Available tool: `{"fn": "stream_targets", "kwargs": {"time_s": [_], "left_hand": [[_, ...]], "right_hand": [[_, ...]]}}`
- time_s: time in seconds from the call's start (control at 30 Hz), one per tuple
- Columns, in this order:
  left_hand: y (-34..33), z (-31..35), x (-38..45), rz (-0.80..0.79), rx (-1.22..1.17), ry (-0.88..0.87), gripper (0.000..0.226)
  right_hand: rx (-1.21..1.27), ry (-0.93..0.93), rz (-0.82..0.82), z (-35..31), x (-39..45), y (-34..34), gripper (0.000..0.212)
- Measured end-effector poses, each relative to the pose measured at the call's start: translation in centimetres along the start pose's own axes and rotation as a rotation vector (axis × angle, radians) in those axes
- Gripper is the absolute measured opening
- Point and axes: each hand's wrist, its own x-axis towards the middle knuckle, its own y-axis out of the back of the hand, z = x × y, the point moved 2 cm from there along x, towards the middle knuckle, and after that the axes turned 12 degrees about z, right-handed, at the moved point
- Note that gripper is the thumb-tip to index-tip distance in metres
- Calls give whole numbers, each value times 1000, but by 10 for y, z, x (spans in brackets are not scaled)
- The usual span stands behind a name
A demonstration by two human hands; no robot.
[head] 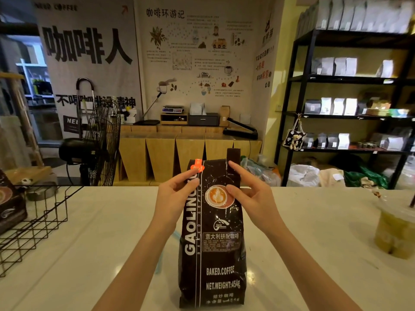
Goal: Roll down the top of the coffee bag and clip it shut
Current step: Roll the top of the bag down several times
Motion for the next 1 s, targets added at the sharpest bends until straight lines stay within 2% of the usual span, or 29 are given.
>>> {"fn": "stream_targets", "kwargs": {"time_s": [0.1,0.2,0.37,0.57,0.73,0.87,1.0], "left_hand": [[-1,3,0,-35,55,-18,35],[3,8,2,-89,115,-36,38],[9,16,4,-175,249,-82,25],[7,15,4,-182,255,-51,9],[7,17,5,-172,251,-18,13],[9,18,4,-203,250,36,14],[10,15,4,-235,207,109,18]], "right_hand": [[-23,-30,2,-1,3,2,40],[-56,-58,-25,-4,7,6,38],[-47,-93,-27,-8,14,7,33],[-74,-131,-37,-11,15,10,21],[-74,-143,-28,-16,14,13,9],[-161,-85,-15,-20,14,12,9],[-317,-51,1,-17,15,13,23]]}}
